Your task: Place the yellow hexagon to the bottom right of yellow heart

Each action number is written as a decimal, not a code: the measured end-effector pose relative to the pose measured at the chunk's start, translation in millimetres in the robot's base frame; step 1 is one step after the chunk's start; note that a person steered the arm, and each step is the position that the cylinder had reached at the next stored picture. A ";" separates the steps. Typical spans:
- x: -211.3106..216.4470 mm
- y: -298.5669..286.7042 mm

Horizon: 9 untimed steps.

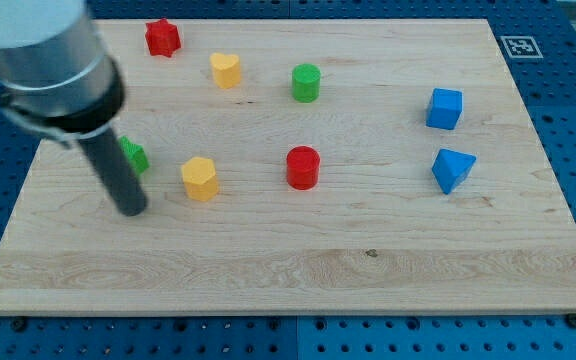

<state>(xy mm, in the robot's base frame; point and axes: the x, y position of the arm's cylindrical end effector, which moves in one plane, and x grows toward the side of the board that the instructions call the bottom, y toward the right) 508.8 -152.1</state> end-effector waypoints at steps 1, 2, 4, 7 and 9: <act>-52.5 33.9; -88.8 52.1; -21.6 44.2; 29.0 52.5; 44.1 85.4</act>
<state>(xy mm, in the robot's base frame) 552.9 -66.7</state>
